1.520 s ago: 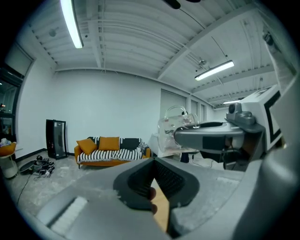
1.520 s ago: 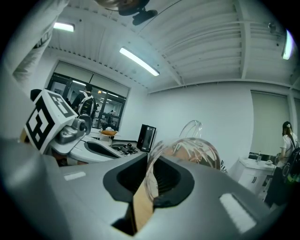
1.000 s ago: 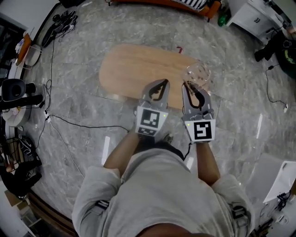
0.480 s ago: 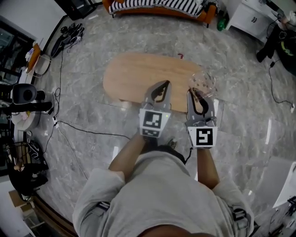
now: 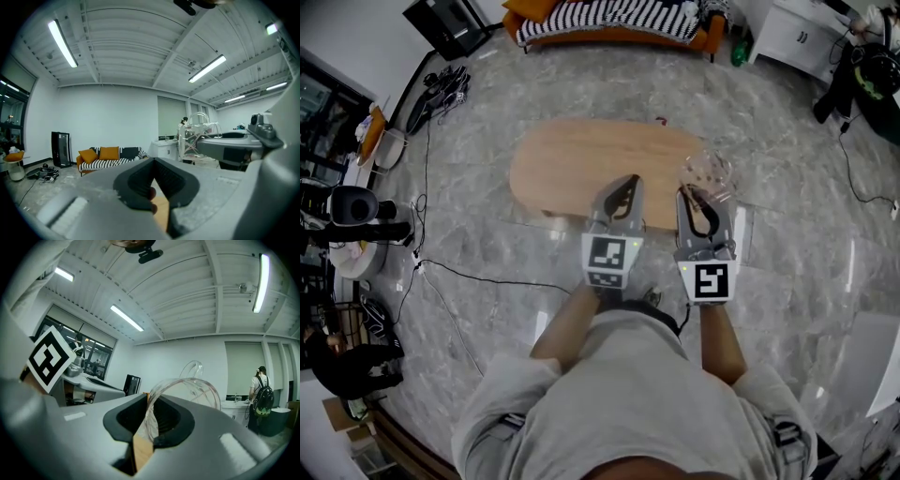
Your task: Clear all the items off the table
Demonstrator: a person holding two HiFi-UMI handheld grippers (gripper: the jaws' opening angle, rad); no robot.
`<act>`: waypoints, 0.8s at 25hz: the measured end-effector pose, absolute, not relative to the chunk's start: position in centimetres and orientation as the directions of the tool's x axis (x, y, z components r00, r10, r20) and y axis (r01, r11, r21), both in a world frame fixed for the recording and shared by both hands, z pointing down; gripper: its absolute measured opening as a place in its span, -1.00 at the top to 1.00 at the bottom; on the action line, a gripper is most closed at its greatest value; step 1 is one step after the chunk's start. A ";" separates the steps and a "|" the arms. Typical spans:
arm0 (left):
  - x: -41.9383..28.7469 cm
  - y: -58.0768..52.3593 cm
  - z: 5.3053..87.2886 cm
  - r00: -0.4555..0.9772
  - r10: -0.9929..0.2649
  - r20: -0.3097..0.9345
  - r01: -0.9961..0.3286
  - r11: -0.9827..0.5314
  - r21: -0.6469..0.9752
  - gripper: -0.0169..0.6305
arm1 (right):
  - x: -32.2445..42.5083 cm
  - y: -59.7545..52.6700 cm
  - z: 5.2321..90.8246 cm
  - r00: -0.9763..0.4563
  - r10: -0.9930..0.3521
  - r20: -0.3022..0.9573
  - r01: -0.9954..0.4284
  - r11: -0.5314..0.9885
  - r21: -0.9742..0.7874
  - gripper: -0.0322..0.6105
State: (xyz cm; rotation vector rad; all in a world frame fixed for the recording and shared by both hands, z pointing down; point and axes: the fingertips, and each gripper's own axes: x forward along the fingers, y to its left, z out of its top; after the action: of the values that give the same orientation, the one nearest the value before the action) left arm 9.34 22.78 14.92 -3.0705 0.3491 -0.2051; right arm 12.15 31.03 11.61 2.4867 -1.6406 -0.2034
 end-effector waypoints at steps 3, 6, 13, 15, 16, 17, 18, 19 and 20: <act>8.9 23.6 14.8 0.969 -0.219 0.118 -0.213 -0.975 -0.060 0.89 | 11.6 31.4 11.3 0.391 -0.919 -0.041 -0.899 -0.391 0.198 0.75; 8.2 24.2 15.0 0.970 -0.214 0.118 -0.208 -0.976 -0.061 0.89 | 10.8 31.7 11.3 0.383 -0.923 -0.045 -0.899 -0.383 0.213 0.75; 7.6 24.7 15.4 0.966 -0.224 0.128 -0.218 -0.974 -0.057 0.89 | 10.5 31.6 11.7 0.364 -0.931 -0.034 -0.907 -0.363 0.213 0.75; 7.6 24.6 15.4 0.966 -0.226 0.126 -0.221 -0.974 -0.055 0.89 | 10.4 31.2 11.7 0.356 -0.934 -0.037 -0.910 -0.355 0.215 0.75; 7.6 24.6 15.4 0.966 -0.226 0.124 -0.221 -0.974 -0.055 0.89 | 10.4 31.0 11.7 0.353 -0.935 -0.036 -0.911 -0.352 0.214 0.75; 7.7 24.6 15.3 0.967 -0.225 0.122 -0.220 -0.974 -0.055 0.89 | 10.4 30.8 11.7 0.351 -0.936 -0.035 -0.913 -0.350 0.211 0.75; 7.7 24.5 15.2 0.967 -0.224 0.121 -0.219 -0.974 -0.056 0.89 | 10.4 30.6 11.7 0.348 -0.937 -0.032 -0.914 -0.347 0.211 0.75; 7.8 24.5 15.1 0.967 -0.224 0.121 -0.219 -0.974 -0.056 0.89 | 10.4 30.4 11.7 0.345 -0.938 -0.029 -0.915 -0.343 0.213 0.75; 7.8 24.4 15.1 0.967 -0.224 0.121 -0.219 -0.974 -0.055 0.89 | 10.4 30.2 11.7 0.342 -0.939 -0.027 -0.916 -0.339 0.216 0.75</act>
State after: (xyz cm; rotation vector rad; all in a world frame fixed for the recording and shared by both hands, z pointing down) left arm 7.81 24.38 15.08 -3.0746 0.3462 -0.1959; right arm 10.42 30.22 11.73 2.4359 -1.7007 -0.2188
